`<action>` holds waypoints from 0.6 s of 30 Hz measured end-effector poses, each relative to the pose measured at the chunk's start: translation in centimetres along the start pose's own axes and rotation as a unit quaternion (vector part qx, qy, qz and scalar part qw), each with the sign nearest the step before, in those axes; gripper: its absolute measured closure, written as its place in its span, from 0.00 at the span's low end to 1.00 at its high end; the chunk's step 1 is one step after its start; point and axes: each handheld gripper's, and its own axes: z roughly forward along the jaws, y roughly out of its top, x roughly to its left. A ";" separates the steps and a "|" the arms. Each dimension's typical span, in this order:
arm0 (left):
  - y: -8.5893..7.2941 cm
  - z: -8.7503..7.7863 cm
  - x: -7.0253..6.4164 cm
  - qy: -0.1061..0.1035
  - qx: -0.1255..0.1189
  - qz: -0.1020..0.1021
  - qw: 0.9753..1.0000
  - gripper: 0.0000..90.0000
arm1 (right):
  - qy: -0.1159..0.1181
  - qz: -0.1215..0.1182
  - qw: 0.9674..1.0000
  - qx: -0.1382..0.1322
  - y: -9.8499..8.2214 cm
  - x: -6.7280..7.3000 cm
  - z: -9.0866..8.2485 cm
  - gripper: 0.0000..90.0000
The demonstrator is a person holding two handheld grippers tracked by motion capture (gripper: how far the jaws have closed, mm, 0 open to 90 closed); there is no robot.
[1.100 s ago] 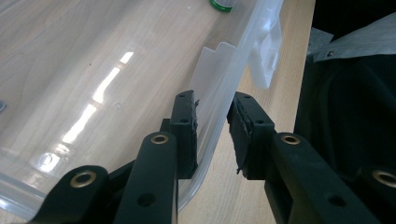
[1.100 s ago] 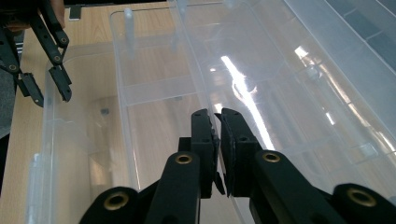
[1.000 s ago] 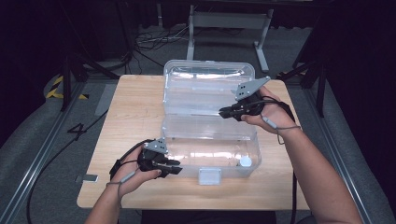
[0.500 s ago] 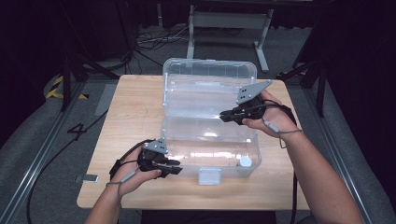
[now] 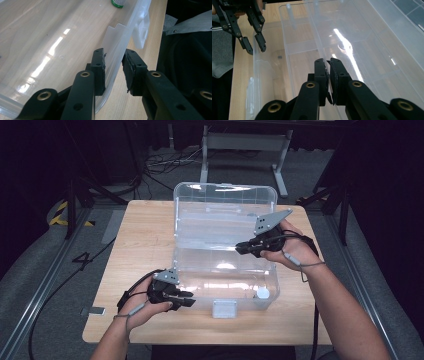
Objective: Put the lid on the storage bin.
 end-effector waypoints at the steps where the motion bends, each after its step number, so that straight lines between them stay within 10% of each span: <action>1: 0.0 0.0 0.0 -0.001 -0.001 0.000 1.000 0.79 | 0.000 0.000 1.000 0.000 0.0 0.1 0.0 0.94; 18: 0.0 0.1 0.0 -0.002 -0.001 -0.003 1.000 0.79 | 0.007 -0.002 1.000 0.002 -0.3 0.8 -0.1 0.94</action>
